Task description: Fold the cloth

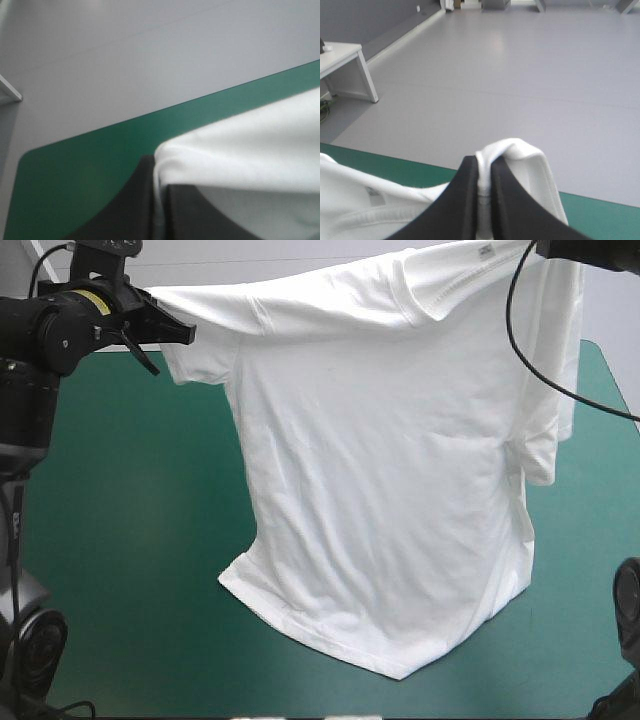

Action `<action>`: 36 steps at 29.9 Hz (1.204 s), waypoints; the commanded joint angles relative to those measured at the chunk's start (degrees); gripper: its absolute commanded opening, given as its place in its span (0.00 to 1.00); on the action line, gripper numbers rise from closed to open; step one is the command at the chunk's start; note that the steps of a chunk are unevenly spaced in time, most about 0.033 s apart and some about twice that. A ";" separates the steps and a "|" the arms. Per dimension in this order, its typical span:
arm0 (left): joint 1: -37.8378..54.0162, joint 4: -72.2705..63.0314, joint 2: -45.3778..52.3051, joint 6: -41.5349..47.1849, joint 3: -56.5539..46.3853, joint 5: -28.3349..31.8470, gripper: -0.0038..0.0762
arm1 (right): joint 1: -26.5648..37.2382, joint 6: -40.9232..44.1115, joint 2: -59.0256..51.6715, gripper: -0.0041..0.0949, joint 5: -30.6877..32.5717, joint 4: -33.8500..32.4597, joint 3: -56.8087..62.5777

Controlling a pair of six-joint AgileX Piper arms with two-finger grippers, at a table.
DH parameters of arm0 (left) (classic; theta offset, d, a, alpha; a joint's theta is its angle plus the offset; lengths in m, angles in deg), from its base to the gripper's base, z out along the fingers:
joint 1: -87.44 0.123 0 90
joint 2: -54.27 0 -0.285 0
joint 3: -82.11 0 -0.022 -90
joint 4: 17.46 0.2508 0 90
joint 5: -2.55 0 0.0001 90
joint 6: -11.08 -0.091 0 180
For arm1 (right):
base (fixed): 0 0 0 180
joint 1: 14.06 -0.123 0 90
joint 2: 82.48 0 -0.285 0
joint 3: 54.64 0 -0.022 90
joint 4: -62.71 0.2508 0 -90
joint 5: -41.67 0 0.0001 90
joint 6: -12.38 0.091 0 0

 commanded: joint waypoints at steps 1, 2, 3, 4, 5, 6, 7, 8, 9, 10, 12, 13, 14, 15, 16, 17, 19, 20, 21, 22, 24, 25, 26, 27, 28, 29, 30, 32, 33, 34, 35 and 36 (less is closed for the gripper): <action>4.76 -3.50 -1.13 -0.46 -0.27 10.64 0.04 | 0.23 -1.35 3.27 0.02 -7.11 0.73 -0.96; 5.27 -3.03 -2.17 -0.46 -0.27 12.37 0.04 | 0.23 -1.35 5.18 0.02 -8.92 1.07 -0.96; 5.84 -2.66 -3.05 -0.46 -0.27 13.94 0.04 | 0.23 -1.35 7.09 0.02 -10.25 1.35 -0.96; 6.45 -2.13 -4.15 -0.46 -0.27 15.35 0.04 | 0.23 -1.63 8.63 0.02 -11.41 2.08 -0.96; 6.88 -1.54 -5.38 -0.46 -0.27 16.53 0.04 | 0.23 -2.32 10.55 0.02 -12.89 3.41 -0.96; 7.14 -0.64 -6.45 -0.36 -0.27 17.30 0.04 | 0.23 -3.13 12.89 0.02 -14.69 5.11 -0.96; 7.63 0.27 -7.86 -0.25 -0.27 18.16 0.04 | 0.23 -4.27 14.05 0.02 -16.21 6.72 -0.96; 8.10 1.35 -9.42 0.68 -0.27 19.07 0.04 | 0.00 -5.58 15.97 0.02 -18.46 8.80 -0.96; 8.22 2.21 -10.99 1.54 -0.27 19.46 0.04 | -0.28 -6.68 17.80 0.02 -20.42 10.58 -0.96; 8.56 2.68 -12.55 1.58 -0.27 19.99 0.04 | -0.69 -7.20 19.80 0.02 -21.98 11.52 -0.96; 9.00 2.91 -15.46 1.58 -0.27 21.00 0.04 | -1.91 -8.73 22.51 0.02 -24.23 11.50 -0.96; 9.09 2.78 -16.98 1.58 -0.27 21.72 0.04 | -2.48 -9.80 23.92 0.02 -24.88 11.35 -0.96; 9.09 2.78 -18.47 1.58 -0.27 22.86 0.04 | -3.32 -10.91 24.99 0.02 -25.39 11.20 -0.96; 9.09 2.78 -19.69 1.58 -0.27 23.79 0.04 | -4.02 -12.28 26.28 0.02 -25.67 11.11 -0.96; 9.09 2.78 -21.07 1.58 -0.27 24.94 0.04 | -4.76 -13.52 27.52 0.02 -25.67 10.88 -0.96; 9.09 2.61 -22.41 1.58 -0.27 26.23 0.04 | -5.46 -14.34 28.77 0.03 -25.55 10.88 -0.96; 9.09 1.77 -24.61 1.58 -0.27 28.10 0.05 | -6.53 -14.58 30.96 0.09 -25.18 10.70 -0.96; 9.09 1.31 -25.75 1.58 -0.27 29.18 0.07 | -7.05 -14.58 32.19 0.16 -25.18 10.42 -0.96; 9.09 0.99 -26.81 1.58 -0.27 30.31 0.10 | -7.43 -14.58 33.19 0.26 -25.29 9.99 -0.96; 9.09 0.37 -27.88 1.58 -0.27 31.28 0.16 | -7.92 -14.47 34.63 0.39 -25.52 9.55 -0.96; 9.09 -0.67 -29.69 1.58 -0.27 32.17 0.31 | -8.41 -13.88 36.54 0.65 -26.06 9.00 -0.96; 9.09 -0.67 -30.29 1.58 -0.27 31.98 0.37 | -8.41 -13.86 37.33 0.76 -26.06 8.96 -0.96; 9.09 -0.67 -30.84 1.58 -0.27 31.26 0.46 | -8.41 -13.72 37.71 0.83 -26.06 9.22 -0.96; 9.09 -0.67 -31.09 1.58 -0.27 29.91 0.53 | -8.41 -13.72 37.71 0.87 -25.44 9.40 -0.96; 9.09 -0.53 -31.12 1.58 -0.27 28.64 0.59 | -8.30 -13.26 37.36 0.87 -24.58 9.40 -0.96; 9.09 -0.52 -31.12 1.58 -0.27 27.10 0.63 | -8.30 -12.51 36.98 0.85 -23.59 9.12 -0.96; 9.09 -0.52 -30.78 1.58 0.18 24.84 0.65 | -8.19 -11.63 36.01 0.82 -21.70 8.88 -1.08; 9.09 -0.64 -29.79 1.58 1.60 18.51 0.65 | -8.10 -11.17 33.49 0.76 -16.50 7.74 -1.08; 9.09 -1.07 -29.12 1.58 2.50 14.85 0.65 | -8.10 -10.73 31.74 0.74 -12.63 7.02 -1.08; 9.09 -1.56 -28.47 1.58 3.21 11.59 0.65 | -8.10 -9.85 30.52 0.71 -10.07 6.08 -1.08; 9.09 -2.20 -27.67 1.58 4.12 8.06 0.65 | -8.10 -9.04 29.36 0.70 -8.09 4.94 -1.08; 9.09 -3.52 -26.85 1.58 4.98 4.60 0.65 | -8.10 -7.84 27.96 0.68 -4.64 3.77 -1.08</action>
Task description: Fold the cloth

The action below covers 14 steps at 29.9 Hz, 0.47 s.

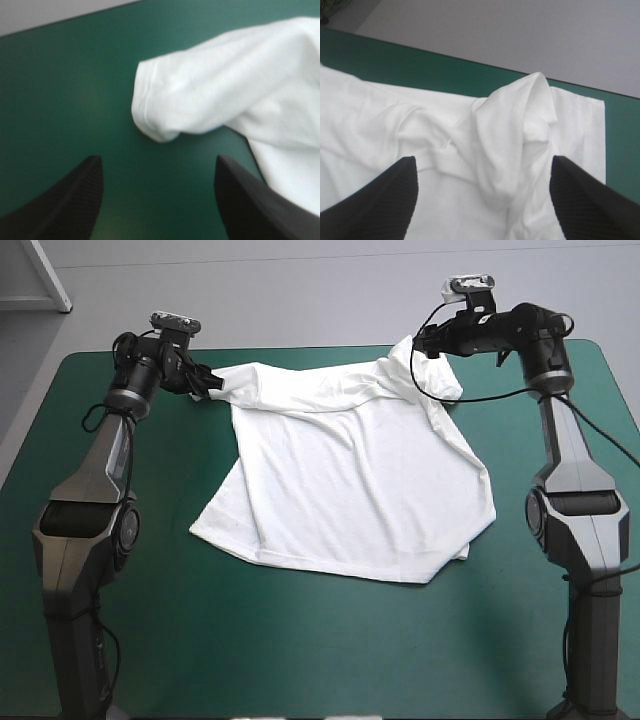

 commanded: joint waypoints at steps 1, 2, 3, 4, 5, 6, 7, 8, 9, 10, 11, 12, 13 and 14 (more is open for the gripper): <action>0.11 -3.15 7.79 0.70 4.84 -9.41 0.65 | 0.46 2.77 -9.90 0.66 7.36 -1.91 -1.92; 0.11 -4.03 8.80 0.70 5.64 -14.09 0.65 | 0.58 3.91 -11.16 0.63 10.67 -2.82 -1.92; 0.11 -4.63 9.44 0.70 5.92 -17.18 0.65 | 0.56 4.96 -12.05 0.61 13.18 -3.57 -1.92; 0.11 -5.34 10.24 0.57 6.02 -20.08 0.64 | 0.56 6.80 -13.46 0.59 13.18 -4.44 -1.49; 0.11 -6.65 11.23 0.49 5.74 -21.38 0.64 | 0.61 8.64 -14.39 0.57 13.18 -4.90 -1.20; 0.11 -7.79 12.46 0.49 4.79 -21.26 0.64 | 0.61 9.75 -15.58 0.56 13.18 -5.37 -0.87; 0.11 -8.80 13.42 0.49 3.93 -21.26 0.64 | 0.61 10.92 -16.93 0.55 13.18 -6.14 -0.23; 0.11 -10.35 14.89 0.49 2.62 -21.26 0.64 | 0.61 11.49 -18.32 0.54 13.18 -6.74 0.59; 0.11 -11.15 15.81 0.49 1.62 -21.26 0.64 | 0.61 11.73 -19.54 0.54 13.18 -7.21 1.62; 0.11 -11.67 16.96 0.49 0.21 -21.26 0.64 | 0.61 11.73 -21.87 0.54 13.29 -7.66 4.07; 0.11 -11.95 18.95 0.49 -2.62 -21.26 0.64 | 0.61 11.73 -24.17 0.54 13.29 -8.66 6.99; 0.11 -12.11 20.42 0.49 -4.84 -21.26 0.64 | 0.61 11.73 -25.73 0.54 13.29 -9.89 9.06; 0.11 -12.11 22.35 0.07 -7.98 -21.26 0.64 | 0.61 11.73 -29.54 0.54 13.29 -11.78 14.73; 0.11 -12.11 24.44 -0.06 -11.51 -21.26 0.64 | 0.61 11.73 -31.97 0.54 13.29 -13.15 18.38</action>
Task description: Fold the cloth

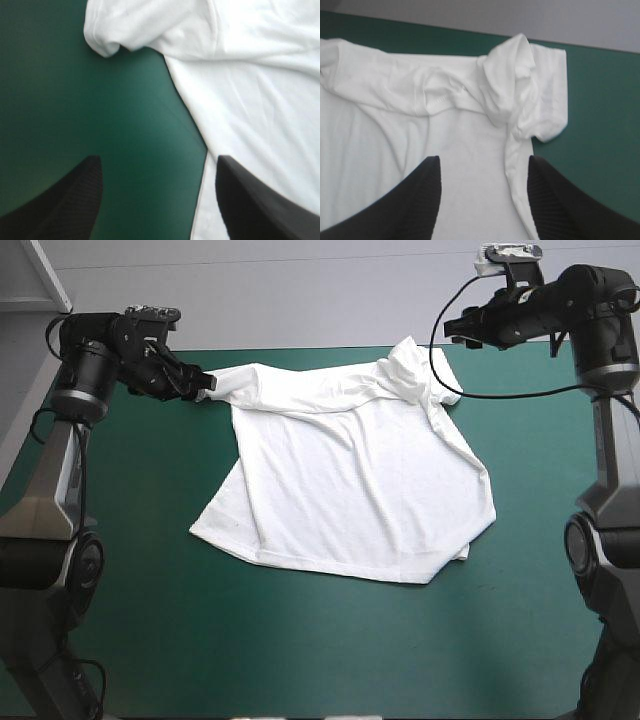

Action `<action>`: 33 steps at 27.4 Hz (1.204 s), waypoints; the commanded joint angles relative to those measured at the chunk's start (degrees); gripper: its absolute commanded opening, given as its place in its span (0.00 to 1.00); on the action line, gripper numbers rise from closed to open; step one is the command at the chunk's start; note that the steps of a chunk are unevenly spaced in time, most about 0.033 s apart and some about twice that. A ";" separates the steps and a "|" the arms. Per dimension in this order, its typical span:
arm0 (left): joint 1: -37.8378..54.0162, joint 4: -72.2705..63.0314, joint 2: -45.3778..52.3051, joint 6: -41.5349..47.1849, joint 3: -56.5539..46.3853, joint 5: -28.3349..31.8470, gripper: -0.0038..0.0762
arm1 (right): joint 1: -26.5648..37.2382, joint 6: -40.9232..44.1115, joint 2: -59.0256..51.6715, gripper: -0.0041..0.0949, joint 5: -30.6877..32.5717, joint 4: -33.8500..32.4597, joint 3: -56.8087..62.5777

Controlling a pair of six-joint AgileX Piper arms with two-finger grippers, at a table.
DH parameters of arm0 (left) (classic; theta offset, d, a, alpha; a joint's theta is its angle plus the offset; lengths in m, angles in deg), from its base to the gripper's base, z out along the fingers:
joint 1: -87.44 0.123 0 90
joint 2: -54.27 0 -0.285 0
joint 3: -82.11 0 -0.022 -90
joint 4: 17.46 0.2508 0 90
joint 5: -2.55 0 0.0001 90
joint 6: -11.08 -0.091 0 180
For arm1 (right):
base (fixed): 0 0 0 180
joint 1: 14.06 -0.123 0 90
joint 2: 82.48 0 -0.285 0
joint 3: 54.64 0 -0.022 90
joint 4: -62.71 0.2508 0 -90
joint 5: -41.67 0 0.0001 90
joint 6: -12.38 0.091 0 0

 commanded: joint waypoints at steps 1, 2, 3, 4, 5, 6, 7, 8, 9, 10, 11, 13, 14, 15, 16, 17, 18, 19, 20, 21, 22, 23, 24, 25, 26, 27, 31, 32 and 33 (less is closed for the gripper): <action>0.00 -1.27 9.50 -0.64 -7.99 -2.52 0.64 | 0.55 0.11 -11.69 0.54 -0.05 -3.46 11.36; 0.00 -1.53 11.65 -1.98 -11.82 -2.52 0.64 | 0.55 -0.24 -15.29 0.54 -0.05 -4.37 16.18; 0.00 -1.56 13.72 -2.76 -15.65 -2.43 0.64 | 0.55 -0.73 -17.95 0.54 -0.05 -4.35 20.84; 0.00 -1.56 15.69 -2.86 -19.39 -2.43 0.64 | 0.55 -1.13 -20.52 0.54 -0.05 -4.35 25.25; 0.00 -1.56 17.58 -3.02 -23.02 -2.43 0.64 | 0.55 -1.13 -22.83 0.54 -0.05 -4.35 29.34; 0.00 -1.56 19.38 -3.69 -26.50 -2.29 0.64 | 0.55 -1.26 -24.59 0.54 -0.05 -4.35 32.41; 0.00 -1.56 20.71 -3.94 -29.12 -1.88 0.64 | 0.55 -1.39 -26.51 0.54 -0.05 -4.35 35.99; 0.00 -1.66 22.30 -3.94 -32.21 -1.20 0.64 | 0.55 -1.39 -28.30 0.54 -0.05 -4.35 39.26; 0.00 -1.66 23.55 -3.94 -34.52 -0.42 0.64 | 0.55 -1.39 -29.98 0.54 -0.05 -4.35 42.24; 0.00 -1.88 24.89 -3.45 -37.20 0.51 0.64 | 0.55 -1.39 -30.85 0.54 -0.05 -4.35 44.43; 0.00 -1.88 26.12 -2.74 -39.60 1.56 0.64 | 0.55 -1.39 -32.47 0.54 -0.05 -4.35 46.91; 0.00 -2.39 27.86 -2.44 -43.75 3.68 0.64 | 0.55 -1.39 -34.60 0.54 -0.05 -4.35 51.37; 0.00 -2.60 28.34 -2.44 -45.50 4.96 0.64 | 0.55 -1.39 -35.74 0.54 -0.05 -4.35 53.35; 0.00 -2.99 28.33 -2.44 -47.04 6.35 0.64 | 0.55 -1.39 -36.44 0.54 -0.05 -4.35 54.84; 0.00 -3.82 28.33 -2.44 -48.44 7.54 0.64 | 0.55 -1.39 -37.21 0.54 -0.05 -4.35 56.64; 0.00 -4.73 28.05 -2.59 -49.48 8.81 0.64 | 0.55 -1.39 -37.79 0.54 -0.05 -4.35 58.67; 0.00 -5.49 27.67 -3.02 -50.60 10.57 0.64 | 0.55 -1.39 -38.20 0.54 -0.05 -4.35 59.60; 0.00 -6.45 27.02 -3.82 -51.51 12.25 0.64 | 0.55 -1.39 -38.62 0.54 -0.05 -4.35 61.40; 0.00 -7.29 26.51 -4.55 -52.07 13.50 0.64 | 0.55 -1.39 -38.76 0.54 -0.05 -4.49 62.56; 0.00 -8.30 25.67 -5.43 -52.54 15.18 0.64 | 0.55 -1.27 -38.89 0.54 -0.05 -4.48 63.84; 0.00 -9.51 24.66 -6.41 -52.91 16.59 0.64 | 0.55 -1.01 -38.89 0.53 -0.05 -4.62 64.82; 0.00 -10.43 23.58 -7.17 -53.07 17.51 0.64 | 0.55 -1.01 -38.89 0.53 -0.05 -4.62 66.31; 0.00 -11.20 22.28 -7.55 -53.04 18.57 0.64 | 0.55 -1.01 -38.89 0.53 -0.15 -4.62 67.20; 0.00 -11.46 20.96 -7.82 -53.04 19.45 0.64 | 0.55 -1.01 -38.89 0.53 -0.14 -4.62 68.21; 0.00 -11.62 19.88 -8.30 -53.04 20.14 0.64 | 0.55 -1.01 -38.89 0.53 -0.17 -4.62 69.14; 0.00 -11.74 18.49 -8.70 -53.04 20.71 0.64 | 0.55 -1.01 -38.89 0.53 -0.47 -4.62 70.03; -0.10 -15.08 12.08 -10.09 -53.15 21.13 0.62 | 0.55 -0.61 -38.86 0.53 -3.52 -4.23 74.37; -0.29 -16.27 10.76 -10.09 -53.15 20.60 0.53 | 0.55 -0.50 -38.61 0.53 -5.40 -3.80 76.00; -0.71 -16.37 10.64 -10.09 -53.37 20.60 0.45 | 0.55 -0.51 -38.48 0.53 -6.35 -3.53 76.87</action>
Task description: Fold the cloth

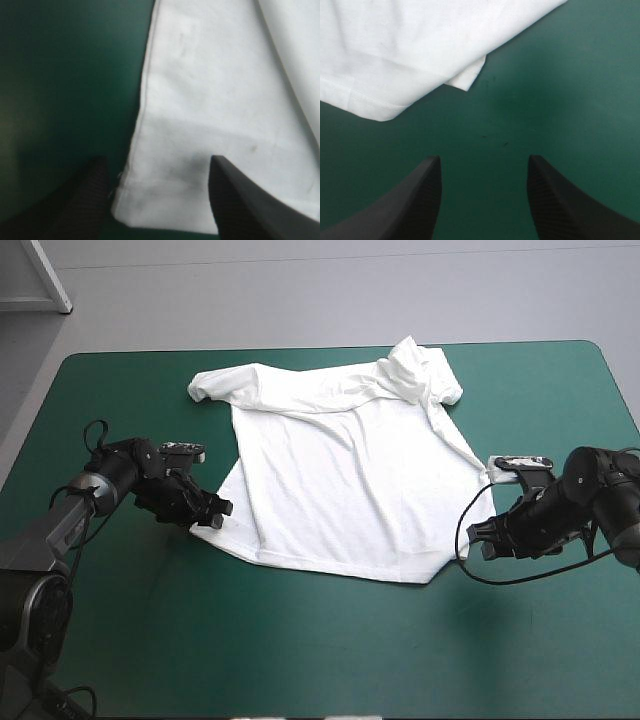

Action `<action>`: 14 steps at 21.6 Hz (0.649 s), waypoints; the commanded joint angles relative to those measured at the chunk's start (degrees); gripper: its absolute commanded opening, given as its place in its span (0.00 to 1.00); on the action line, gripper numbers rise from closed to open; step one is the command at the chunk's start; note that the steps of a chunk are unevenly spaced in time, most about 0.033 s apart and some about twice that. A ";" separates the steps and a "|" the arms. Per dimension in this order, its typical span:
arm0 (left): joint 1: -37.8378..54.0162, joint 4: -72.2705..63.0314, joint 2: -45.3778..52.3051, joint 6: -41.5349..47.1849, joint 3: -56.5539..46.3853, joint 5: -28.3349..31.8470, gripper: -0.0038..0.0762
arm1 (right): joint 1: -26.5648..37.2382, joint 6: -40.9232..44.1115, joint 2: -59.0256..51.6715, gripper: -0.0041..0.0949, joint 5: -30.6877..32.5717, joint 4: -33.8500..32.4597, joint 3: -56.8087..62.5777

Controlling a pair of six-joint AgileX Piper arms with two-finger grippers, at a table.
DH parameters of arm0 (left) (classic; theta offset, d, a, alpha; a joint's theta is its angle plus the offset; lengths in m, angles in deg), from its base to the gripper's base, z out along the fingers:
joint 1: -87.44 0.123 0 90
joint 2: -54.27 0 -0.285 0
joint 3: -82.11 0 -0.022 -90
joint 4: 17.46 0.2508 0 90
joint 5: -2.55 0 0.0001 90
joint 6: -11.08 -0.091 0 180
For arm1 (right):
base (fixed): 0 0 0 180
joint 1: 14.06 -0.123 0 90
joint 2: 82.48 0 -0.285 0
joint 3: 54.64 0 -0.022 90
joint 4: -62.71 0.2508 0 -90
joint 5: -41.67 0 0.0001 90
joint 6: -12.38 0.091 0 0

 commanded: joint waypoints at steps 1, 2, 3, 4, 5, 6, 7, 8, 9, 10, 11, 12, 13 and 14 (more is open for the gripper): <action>-1.36 -3.61 -0.53 -0.27 -0.42 1.01 0.34 | 0.50 0.00 -1.47 0.53 -4.35 1.73 1.44; -1.89 -3.06 -0.53 -0.27 -0.74 1.53 0.22 | 0.50 0.00 -1.47 0.53 -6.13 2.31 2.30; -2.30 -2.66 -0.53 -0.27 -0.85 1.50 0.15 | 0.50 0.00 -1.47 0.53 -7.53 3.11 2.86; -2.89 -2.08 -0.53 -0.27 -0.99 1.50 0.04 | 0.50 0.00 -1.13 0.53 -9.37 4.72 3.50; -3.00 -2.08 -0.53 -0.27 -0.99 1.40 0.04 | 0.39 -0.35 -0.45 0.53 -10.52 5.84 3.62; -3.11 -2.31 -0.53 -0.27 -0.99 1.40 0.04 | -0.22 -0.71 0.54 0.53 -11.62 6.63 3.62; -3.30 -2.07 -0.53 -0.27 -0.99 1.27 0.04 | -1.36 -0.71 2.04 0.53 -13.11 6.63 3.62; -3.48 -1.98 -0.53 -0.27 -0.99 1.19 0.04 | -2.50 -0.71 3.73 0.53 -14.23 6.63 3.62; -3.48 -1.98 -0.53 -0.27 -0.99 1.04 0.04 | -4.15 -0.49 5.68 0.53 -15.34 6.63 3.62; -3.48 -1.98 -0.53 -0.03 -0.99 0.62 0.04 | -5.40 -0.06 7.73 0.53 -16.70 6.53 3.62; -3.48 -1.98 -0.53 -0.03 -0.99 0.28 0.04 | -6.47 0.47 10.05 0.53 -18.06 6.53 3.62; -3.48 -1.98 -0.53 -0.03 -0.99 0.03 0.04 | -6.88 0.71 11.13 0.53 -18.65 6.64 3.62; -3.48 -1.98 -0.43 -0.03 -0.99 -0.41 0.04 | -7.44 1.05 13.53 0.53 -18.85 6.51 3.62; -3.48 -1.98 -0.43 -0.03 -0.99 -0.53 0.04 | -7.44 1.02 14.53 0.53 -18.85 6.51 3.62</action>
